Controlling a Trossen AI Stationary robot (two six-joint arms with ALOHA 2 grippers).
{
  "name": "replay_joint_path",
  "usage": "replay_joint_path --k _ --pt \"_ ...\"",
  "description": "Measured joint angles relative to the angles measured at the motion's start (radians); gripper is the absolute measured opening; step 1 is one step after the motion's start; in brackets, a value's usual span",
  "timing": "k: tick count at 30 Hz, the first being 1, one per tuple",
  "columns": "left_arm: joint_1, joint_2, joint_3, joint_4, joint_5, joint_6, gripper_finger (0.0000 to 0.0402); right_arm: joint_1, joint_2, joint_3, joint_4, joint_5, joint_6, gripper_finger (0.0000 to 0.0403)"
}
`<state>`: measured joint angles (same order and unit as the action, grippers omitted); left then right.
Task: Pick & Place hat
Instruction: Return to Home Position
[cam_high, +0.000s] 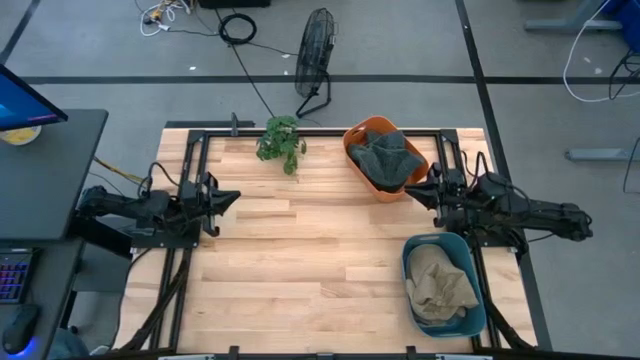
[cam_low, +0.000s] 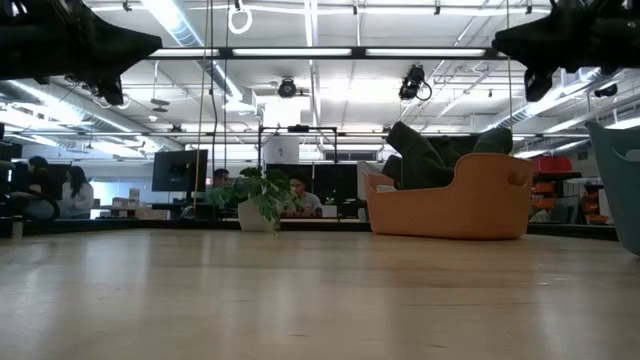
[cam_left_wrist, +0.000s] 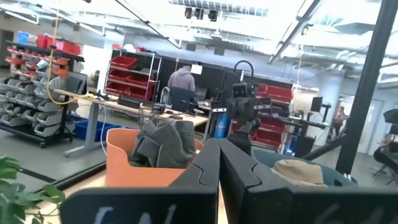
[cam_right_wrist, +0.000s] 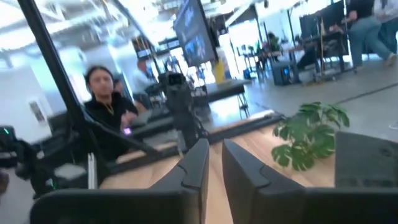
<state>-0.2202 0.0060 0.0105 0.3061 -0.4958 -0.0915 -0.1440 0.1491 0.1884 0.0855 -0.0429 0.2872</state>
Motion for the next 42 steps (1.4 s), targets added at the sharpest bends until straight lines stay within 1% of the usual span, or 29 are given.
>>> replay_joint_path --k 5,8,10,16,19,23,27,32,42 --pt "0.001 0.000 0.000 0.011 0.014 0.048 0.0002 0.000 -0.038 -0.108 0.106 0.000 0.052 0.0038" --pt "0.001 0.000 0.000 0.012 0.014 0.051 0.0002 0.000 -0.041 -0.155 0.158 0.000 0.081 0.0037" --pt "0.001 0.000 0.000 0.010 0.015 0.051 0.0002 0.000 -0.041 -0.175 0.158 0.000 0.088 0.0036" --pt "0.001 0.000 0.000 0.010 0.010 0.041 0.0003 0.001 -0.041 -0.173 0.158 -0.003 0.018 0.0036" --pt "0.001 0.000 -0.001 0.002 -0.022 -0.006 0.0008 0.001 -0.041 -0.173 0.152 -0.003 0.008 0.0036" --pt "0.001 0.000 -0.001 -0.014 -0.028 -0.058 0.0018 0.001 -0.040 -0.173 0.112 -0.001 0.007 0.0036" --pt "0.001 0.000 -0.001 -0.022 -0.028 -0.035 0.0021 0.001 -0.040 -0.173 0.074 0.000 0.013 0.0036" --pt "0.001 0.000 -0.001 -0.022 -0.028 0.004 0.0022 0.001 -0.040 -0.173 0.071 0.000 0.019 0.0036" --pt "0.001 0.000 -0.001 -0.023 -0.028 0.000 0.0023 0.001 -0.040 -0.172 0.035 0.000 0.018 0.0036"
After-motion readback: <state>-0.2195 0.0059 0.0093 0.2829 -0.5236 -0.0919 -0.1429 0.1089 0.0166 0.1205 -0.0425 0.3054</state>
